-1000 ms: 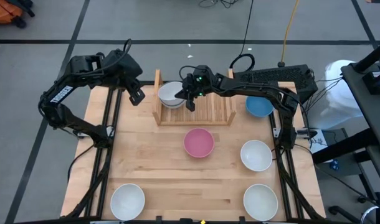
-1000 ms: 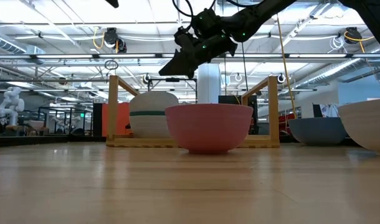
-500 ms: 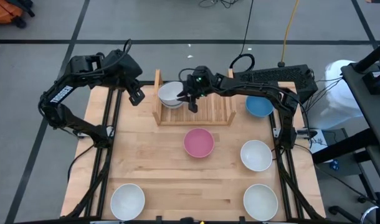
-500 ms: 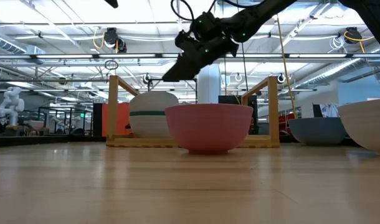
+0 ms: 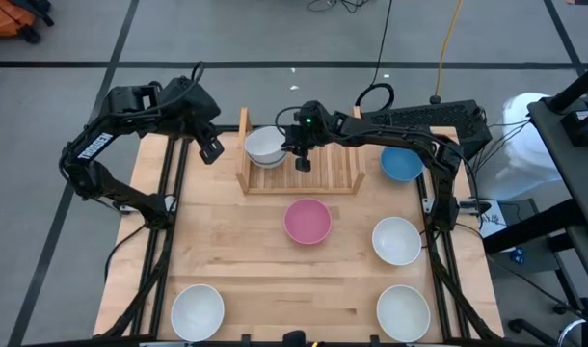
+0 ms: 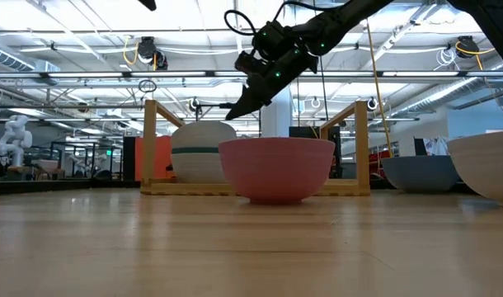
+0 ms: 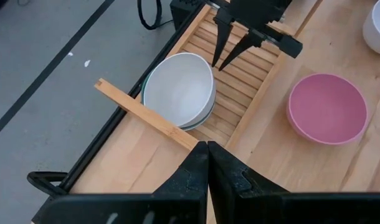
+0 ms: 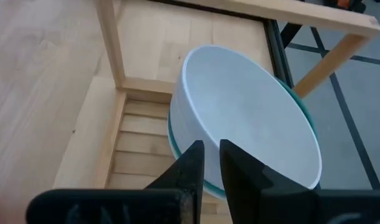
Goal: Place and stack bowls onto a shelf
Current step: Stack the white bowl on top of the green bowl on the shelf, then put the blue bowl on the shelf
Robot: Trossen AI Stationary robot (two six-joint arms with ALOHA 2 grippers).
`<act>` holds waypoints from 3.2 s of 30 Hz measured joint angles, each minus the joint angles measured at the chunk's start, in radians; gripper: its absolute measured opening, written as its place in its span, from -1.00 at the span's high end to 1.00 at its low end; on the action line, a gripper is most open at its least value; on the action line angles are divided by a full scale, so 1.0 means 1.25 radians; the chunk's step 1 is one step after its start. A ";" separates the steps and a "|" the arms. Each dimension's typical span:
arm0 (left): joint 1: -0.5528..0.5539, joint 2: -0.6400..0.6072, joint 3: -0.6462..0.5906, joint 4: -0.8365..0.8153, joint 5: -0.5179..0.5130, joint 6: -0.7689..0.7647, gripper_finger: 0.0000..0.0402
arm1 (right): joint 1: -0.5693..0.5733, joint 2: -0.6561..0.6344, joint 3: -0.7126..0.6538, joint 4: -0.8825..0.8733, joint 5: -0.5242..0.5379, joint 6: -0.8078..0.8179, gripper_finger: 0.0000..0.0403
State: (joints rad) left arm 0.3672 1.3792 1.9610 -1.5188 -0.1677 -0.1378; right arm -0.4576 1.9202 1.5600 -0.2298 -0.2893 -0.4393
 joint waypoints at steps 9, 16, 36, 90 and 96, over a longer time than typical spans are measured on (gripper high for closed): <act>0.000 0.000 0.000 0.000 0.000 0.001 0.97 | -0.002 0.011 0.000 0.016 -0.001 0.001 0.79; 0.000 0.000 0.000 0.000 0.000 0.001 0.97 | -0.001 0.053 0.000 0.006 0.000 0.012 0.79; 0.000 0.000 0.000 0.000 0.000 0.004 0.97 | 0.001 -0.183 0.000 0.009 0.022 0.046 0.79; -0.017 0.008 0.000 0.003 0.056 -0.003 0.97 | -0.138 -0.617 -0.418 -0.790 0.270 0.646 0.79; -0.017 0.008 0.000 0.003 0.056 -0.001 0.97 | -0.179 -0.599 -0.514 -0.690 0.270 0.562 0.79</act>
State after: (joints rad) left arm 0.3454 1.3888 1.9606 -1.5146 -0.0975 -0.1394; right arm -0.6819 1.1717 0.9181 -1.0928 0.0479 0.2635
